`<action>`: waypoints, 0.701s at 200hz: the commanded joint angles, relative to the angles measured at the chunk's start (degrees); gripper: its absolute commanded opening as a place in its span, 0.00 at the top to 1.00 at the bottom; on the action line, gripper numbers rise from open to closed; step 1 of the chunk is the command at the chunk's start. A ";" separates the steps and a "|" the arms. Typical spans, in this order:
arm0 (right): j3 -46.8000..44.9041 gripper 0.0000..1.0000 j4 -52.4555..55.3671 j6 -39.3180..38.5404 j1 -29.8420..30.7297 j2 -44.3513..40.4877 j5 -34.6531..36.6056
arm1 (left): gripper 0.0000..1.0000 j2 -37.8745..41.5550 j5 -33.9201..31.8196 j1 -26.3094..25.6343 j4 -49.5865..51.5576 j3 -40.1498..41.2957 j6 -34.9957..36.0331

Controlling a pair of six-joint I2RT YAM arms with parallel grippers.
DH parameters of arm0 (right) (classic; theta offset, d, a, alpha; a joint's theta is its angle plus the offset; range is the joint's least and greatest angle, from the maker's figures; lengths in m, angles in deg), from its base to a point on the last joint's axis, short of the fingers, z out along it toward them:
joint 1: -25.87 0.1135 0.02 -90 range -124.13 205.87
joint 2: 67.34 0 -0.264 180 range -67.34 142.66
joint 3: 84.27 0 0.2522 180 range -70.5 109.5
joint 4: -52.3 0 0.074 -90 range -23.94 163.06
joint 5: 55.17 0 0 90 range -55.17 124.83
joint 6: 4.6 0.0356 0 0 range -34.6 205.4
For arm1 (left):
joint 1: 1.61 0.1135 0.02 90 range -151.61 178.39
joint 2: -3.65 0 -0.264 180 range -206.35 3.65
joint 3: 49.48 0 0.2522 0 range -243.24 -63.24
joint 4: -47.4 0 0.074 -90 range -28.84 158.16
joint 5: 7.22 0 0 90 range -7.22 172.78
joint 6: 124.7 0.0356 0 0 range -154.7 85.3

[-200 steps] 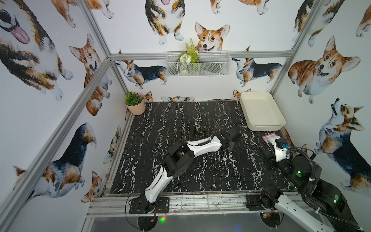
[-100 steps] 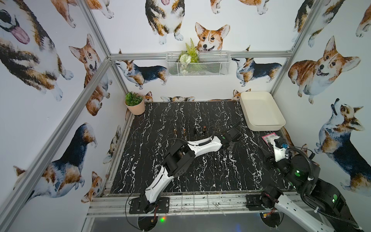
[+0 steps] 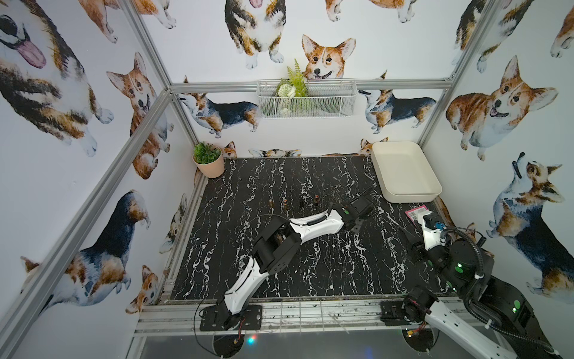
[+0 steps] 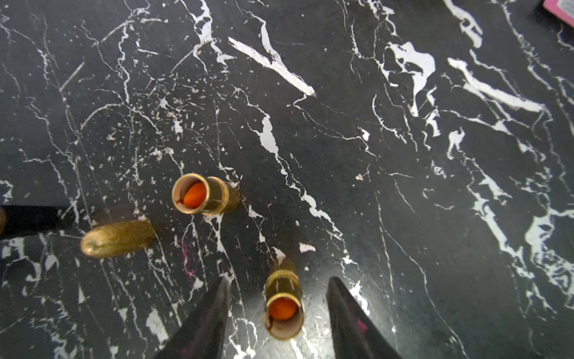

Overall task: Open the lipstick cap
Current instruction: Place the lipstick at the center of the board.

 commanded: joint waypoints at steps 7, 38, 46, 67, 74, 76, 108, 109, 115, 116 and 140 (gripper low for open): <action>0.15 0.47 -1.88 -0.48 0.02 0.03 1.01 | 0.42 2.82 -0.34 0.17 3.37 -1.67 -0.20; 0.83 0.47 -1.78 -0.25 0.01 0.50 0.63 | 0.38 6.21 2.42 0.63 10.45 -5.72 -0.38; 1.33 0.47 -1.64 -0.27 0.01 0.99 0.35 | 0.37 8.06 3.09 1.07 12.30 -5.82 -0.89; 3.39 0.47 -1.18 -0.38 0.02 4.01 -1.24 | 0.35 14.75 4.45 2.95 16.98 -4.54 -3.08; 4.13 0.48 -1.14 -0.42 0.01 5.59 -2.21 | 0.35 16.66 6.38 4.15 19.28 -4.58 -4.00; 4.27 0.48 -1.17 -0.47 0.01 6.03 -2.48 | 0.35 17.08 7.00 4.62 20.02 -4.62 -4.32; 5.68 0.49 -5.28 -0.21 0.06 12.24 -8.85 | 0.35 23.41 9.84 8.44 32.08 -5.80 -4.12; 5.70 0.49 -5.42 -0.18 0.04 12.46 -9.02 | 0.35 23.51 9.83 8.54 32.37 -5.89 -4.08; 5.80 0.49 -6.64 0.31 0.02 13.40 -10.19 | 0.34 24.29 9.90 8.68 34.56 -6.23 -3.80; 5.80 0.49 -6.85 0.43 0.02 13.57 -10.39 | 0.34 24.39 9.90 8.70 34.88 -6.28 -3.79; 5.87 0.50 -11.57 3.87 0.10 17.60 -15.36 | 0.33 26.94 10.91 8.99 40.74 -5.25 -3.36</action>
